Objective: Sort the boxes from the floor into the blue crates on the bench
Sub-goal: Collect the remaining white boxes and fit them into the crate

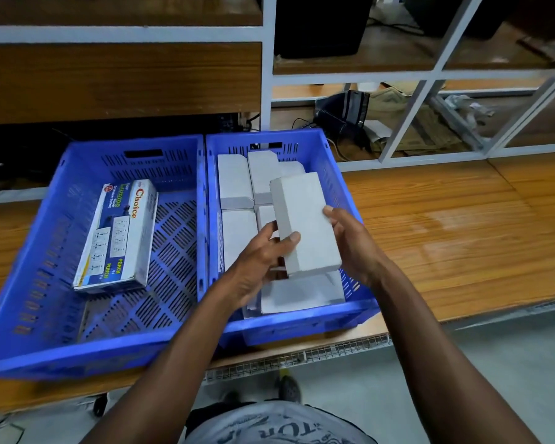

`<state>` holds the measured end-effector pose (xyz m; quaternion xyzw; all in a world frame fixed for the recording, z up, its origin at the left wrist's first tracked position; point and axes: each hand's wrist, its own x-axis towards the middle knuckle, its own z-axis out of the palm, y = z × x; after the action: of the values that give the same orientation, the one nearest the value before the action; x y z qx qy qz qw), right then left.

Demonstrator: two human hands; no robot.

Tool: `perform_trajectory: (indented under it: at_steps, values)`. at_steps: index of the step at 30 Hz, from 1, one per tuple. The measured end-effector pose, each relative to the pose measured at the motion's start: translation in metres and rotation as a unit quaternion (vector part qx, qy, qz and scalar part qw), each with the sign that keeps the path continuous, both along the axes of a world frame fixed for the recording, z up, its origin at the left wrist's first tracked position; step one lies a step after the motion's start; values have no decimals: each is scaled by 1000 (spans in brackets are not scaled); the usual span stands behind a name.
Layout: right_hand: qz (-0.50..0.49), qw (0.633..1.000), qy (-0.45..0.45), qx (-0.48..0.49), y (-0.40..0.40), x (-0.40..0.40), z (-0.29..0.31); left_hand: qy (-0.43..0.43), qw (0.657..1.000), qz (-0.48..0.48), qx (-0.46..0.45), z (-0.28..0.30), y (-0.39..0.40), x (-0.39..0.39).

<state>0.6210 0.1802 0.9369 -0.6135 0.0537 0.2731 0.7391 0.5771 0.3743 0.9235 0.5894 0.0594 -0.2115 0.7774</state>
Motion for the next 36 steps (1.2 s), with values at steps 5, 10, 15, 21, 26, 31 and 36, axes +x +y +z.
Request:
perform_trajectory:
  at_steps: [5,10,15,21,26,31,36]
  values:
    - [-49,999,-13,-1,4,0,-7,17,999,-40,5,-4,-1,-1]
    - [-122,992,-26,27,-5,4,-6,-22,996,-37,79,-9,10,6]
    - [-177,984,-29,7,-14,12,-5,-3,998,20,55,-9,20,17]
    - [-168,986,-3,-16,-19,1,-7,39,966,257,-14,-5,17,36]
    - [-161,986,47,10,-11,-12,-13,12,950,311,-33,-6,14,48]
    - [-134,988,66,-33,-9,-16,-15,-5,975,221,-11,-8,16,58]
    - [-193,972,134,1,-2,-5,-20,12,983,181,20,-8,9,60]
